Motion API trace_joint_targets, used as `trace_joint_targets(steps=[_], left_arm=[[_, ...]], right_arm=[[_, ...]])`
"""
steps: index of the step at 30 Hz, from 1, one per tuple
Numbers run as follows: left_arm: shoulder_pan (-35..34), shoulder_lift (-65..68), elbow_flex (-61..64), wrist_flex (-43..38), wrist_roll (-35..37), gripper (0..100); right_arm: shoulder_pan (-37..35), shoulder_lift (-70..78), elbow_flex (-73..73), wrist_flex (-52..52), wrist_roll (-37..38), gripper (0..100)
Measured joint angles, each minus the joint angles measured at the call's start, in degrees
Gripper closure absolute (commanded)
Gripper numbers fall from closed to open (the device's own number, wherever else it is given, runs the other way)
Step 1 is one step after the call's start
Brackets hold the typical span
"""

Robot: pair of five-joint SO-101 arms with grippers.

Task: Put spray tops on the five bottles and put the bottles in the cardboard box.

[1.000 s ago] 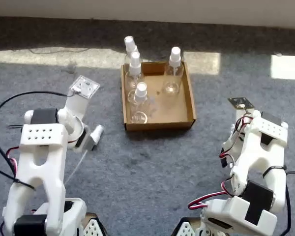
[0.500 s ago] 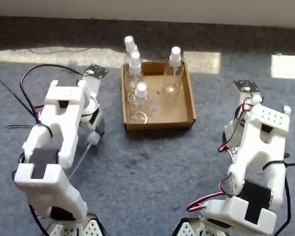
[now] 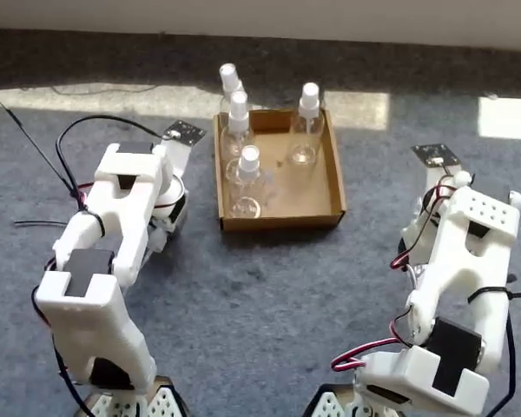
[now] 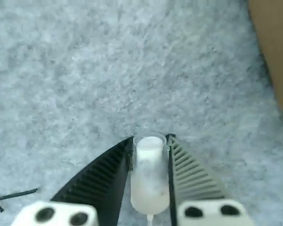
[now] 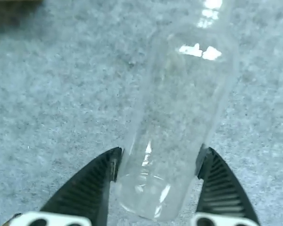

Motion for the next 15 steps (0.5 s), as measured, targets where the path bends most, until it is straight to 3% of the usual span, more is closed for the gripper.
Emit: trace_joint_targets(steps=[9, 15], left_arm=[[-0.1, 0.1, -1.9, 0.0, 2.7, 97], [-0.4, 0.1, -2.4, 0.0, 6.7, 98]], right_arm=[[0.3, 0.0, 0.0, 0.2, 0.9, 81.6], [2.1, 0.0, 0.0, 0.2, 0.9, 70.6]])
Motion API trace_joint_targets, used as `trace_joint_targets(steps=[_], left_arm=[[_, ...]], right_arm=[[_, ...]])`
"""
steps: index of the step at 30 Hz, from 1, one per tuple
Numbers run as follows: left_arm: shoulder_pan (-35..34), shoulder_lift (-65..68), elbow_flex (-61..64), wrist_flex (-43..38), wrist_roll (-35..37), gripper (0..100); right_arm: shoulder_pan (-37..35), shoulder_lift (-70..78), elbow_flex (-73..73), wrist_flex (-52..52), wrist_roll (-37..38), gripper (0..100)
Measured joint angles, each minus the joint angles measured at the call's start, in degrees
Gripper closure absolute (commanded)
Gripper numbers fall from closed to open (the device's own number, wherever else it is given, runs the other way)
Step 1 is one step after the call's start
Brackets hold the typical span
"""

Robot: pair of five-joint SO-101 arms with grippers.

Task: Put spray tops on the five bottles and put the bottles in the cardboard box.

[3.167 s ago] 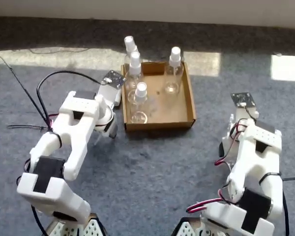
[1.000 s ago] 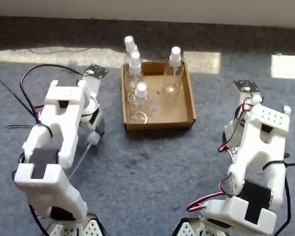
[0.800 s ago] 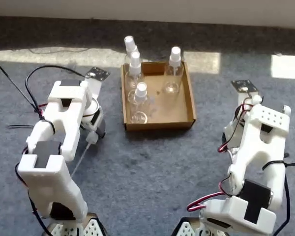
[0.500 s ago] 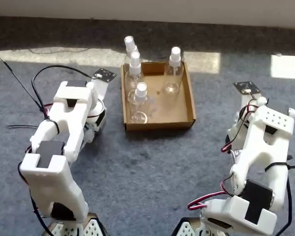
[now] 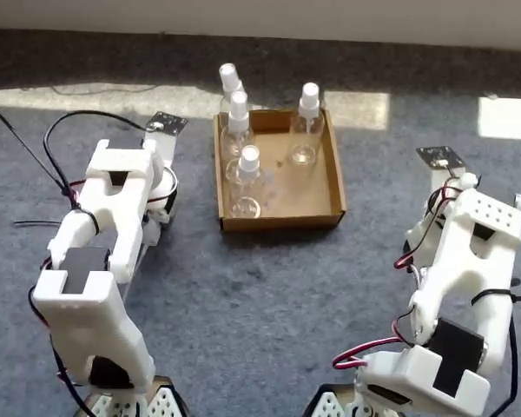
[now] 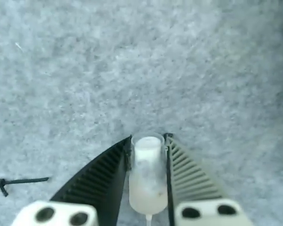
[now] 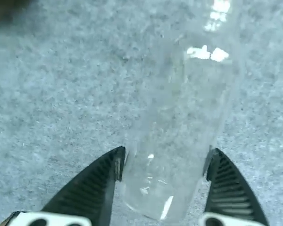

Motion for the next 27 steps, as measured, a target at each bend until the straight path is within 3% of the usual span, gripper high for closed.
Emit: trace_joint_targets(steps=[10, 18, 27], left_arm=[[-0.2, 0.0, -0.1, -0.2, 0.4, 98], [-0.2, 0.0, -0.1, -0.2, 0.4, 98], [-0.2, 0.0, -0.1, -0.2, 0.4, 97]], right_arm=[[1.0, 0.0, 0.0, 0.0, 2.5, 69.4], [0.9, 1.8, -0.8, -3.5, -4.7, 69.4], [10.6, 17.1, -18.1, -3.6, -4.9, 69.4]])
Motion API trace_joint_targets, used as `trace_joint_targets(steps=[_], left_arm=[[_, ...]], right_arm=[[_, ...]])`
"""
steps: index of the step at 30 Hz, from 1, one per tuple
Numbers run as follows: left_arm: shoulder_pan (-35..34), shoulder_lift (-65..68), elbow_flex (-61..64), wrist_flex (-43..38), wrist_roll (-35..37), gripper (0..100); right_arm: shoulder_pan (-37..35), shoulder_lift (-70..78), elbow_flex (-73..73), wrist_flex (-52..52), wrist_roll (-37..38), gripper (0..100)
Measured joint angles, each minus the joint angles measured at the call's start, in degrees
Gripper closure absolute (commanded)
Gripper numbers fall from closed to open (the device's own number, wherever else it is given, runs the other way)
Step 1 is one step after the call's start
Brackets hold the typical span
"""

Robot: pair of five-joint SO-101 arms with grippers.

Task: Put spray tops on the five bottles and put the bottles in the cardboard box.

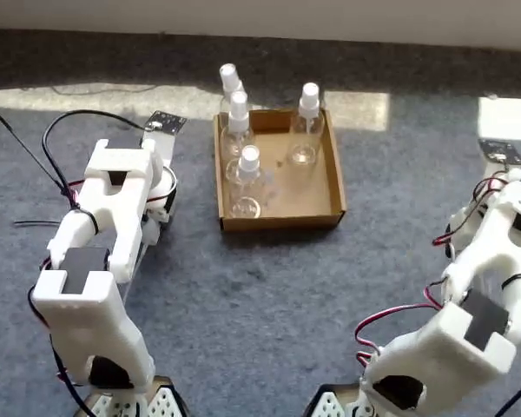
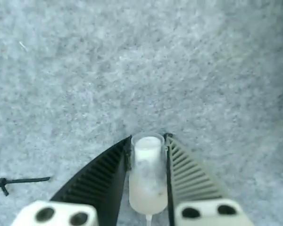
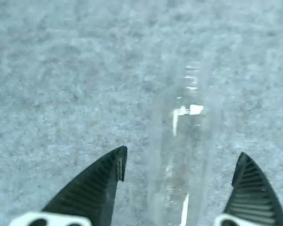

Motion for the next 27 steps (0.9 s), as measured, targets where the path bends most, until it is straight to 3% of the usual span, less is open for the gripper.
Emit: trace_joint_targets(steps=[14, 27], left_arm=[[0.0, 0.0, 0.0, 0.0, 0.0, 97], [0.0, 0.0, 0.0, 0.0, 0.0, 97]], right_arm=[[0.0, 17.7, -12.1, -0.2, 0.0, 69.4], [0.0, 19.3, -12.1, -0.4, -0.2, 69.5]])
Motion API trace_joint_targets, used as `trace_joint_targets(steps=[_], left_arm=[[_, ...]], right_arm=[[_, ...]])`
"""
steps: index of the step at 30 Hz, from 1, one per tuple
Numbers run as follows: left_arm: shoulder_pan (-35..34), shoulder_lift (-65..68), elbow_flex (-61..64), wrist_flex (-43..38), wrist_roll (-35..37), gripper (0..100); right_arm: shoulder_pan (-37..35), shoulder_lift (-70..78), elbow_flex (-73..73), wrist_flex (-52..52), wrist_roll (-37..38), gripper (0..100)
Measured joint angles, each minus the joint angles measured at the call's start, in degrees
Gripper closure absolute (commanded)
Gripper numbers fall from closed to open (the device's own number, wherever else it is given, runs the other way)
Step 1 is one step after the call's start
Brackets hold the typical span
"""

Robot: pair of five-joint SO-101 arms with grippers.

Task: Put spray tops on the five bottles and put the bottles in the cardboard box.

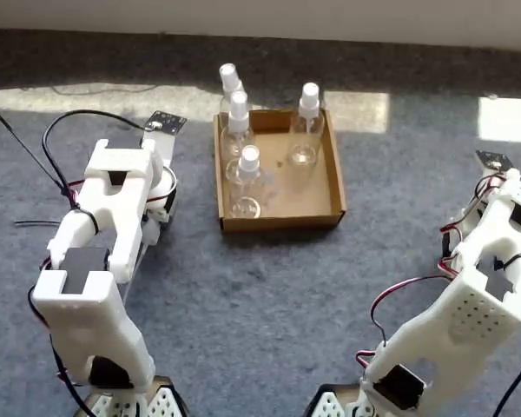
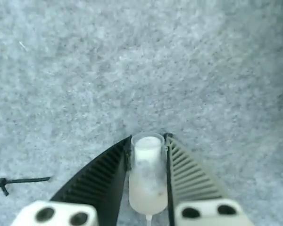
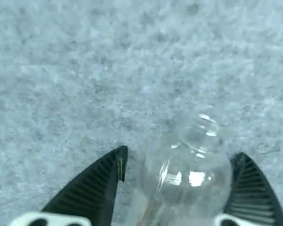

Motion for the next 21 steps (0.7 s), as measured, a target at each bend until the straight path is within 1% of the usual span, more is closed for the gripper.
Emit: trace_joint_targets(steps=[5, 7, 12, 18, 19, 21], left_arm=[[0.0, 0.0, 0.0, 0.0, 0.0, 97], [0.0, 0.0, 0.0, 0.0, 0.0, 97], [0.0, 0.0, 0.0, 0.0, 0.0, 97], [0.0, 0.0, 0.0, 0.0, 0.0, 97], [0.0, 0.0, 0.0, 0.0, 0.0, 97], [0.0, 0.0, 0.0, 0.0, 0.0, 97]], right_arm=[[0.0, 0.0, 0.0, -0.4, 0.0, 69.5], [0.0, 0.0, 0.0, -2.2, -0.1, 70.3], [0.0, 0.0, 0.0, -6.2, -3.7, 73.8], [0.0, 0.0, 0.0, -6.8, -4.1, 74.4], [0.0, 0.0, 0.0, -6.8, -4.1, 75.4], [0.0, 0.0, 0.0, -6.7, -4.1, 80.9]])
